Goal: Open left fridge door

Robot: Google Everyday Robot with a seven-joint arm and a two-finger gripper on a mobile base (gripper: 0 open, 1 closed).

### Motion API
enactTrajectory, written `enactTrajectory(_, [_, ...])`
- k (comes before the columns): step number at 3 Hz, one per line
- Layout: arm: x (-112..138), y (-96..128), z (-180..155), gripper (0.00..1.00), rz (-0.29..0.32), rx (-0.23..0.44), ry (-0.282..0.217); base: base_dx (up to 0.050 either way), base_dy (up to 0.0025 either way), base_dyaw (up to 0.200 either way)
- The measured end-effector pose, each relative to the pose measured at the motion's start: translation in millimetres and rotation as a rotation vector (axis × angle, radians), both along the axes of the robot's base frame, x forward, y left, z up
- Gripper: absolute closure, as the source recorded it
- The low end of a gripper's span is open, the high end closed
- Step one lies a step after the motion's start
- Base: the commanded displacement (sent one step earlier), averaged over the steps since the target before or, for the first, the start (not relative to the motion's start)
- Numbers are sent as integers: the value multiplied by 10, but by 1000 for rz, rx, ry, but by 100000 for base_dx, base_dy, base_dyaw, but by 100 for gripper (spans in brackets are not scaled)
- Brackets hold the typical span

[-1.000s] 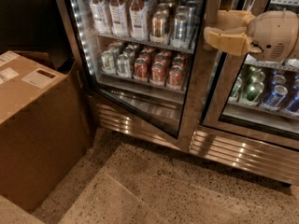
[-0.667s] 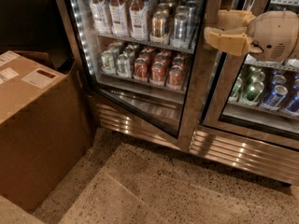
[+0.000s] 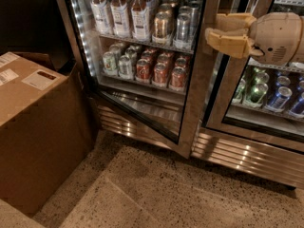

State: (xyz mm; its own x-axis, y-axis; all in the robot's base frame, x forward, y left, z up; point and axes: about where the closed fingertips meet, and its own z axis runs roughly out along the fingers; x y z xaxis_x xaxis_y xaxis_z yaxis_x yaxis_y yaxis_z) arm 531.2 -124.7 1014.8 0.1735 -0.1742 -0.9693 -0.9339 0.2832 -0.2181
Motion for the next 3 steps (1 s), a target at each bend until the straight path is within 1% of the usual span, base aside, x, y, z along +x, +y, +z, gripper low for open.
enactTrajectory(1, [21, -125, 18, 100, -40, 32, 7, 0, 0, 0])
enactTrajectory(3, [73, -196, 37, 100, -74, 55, 12, 0, 0, 0])
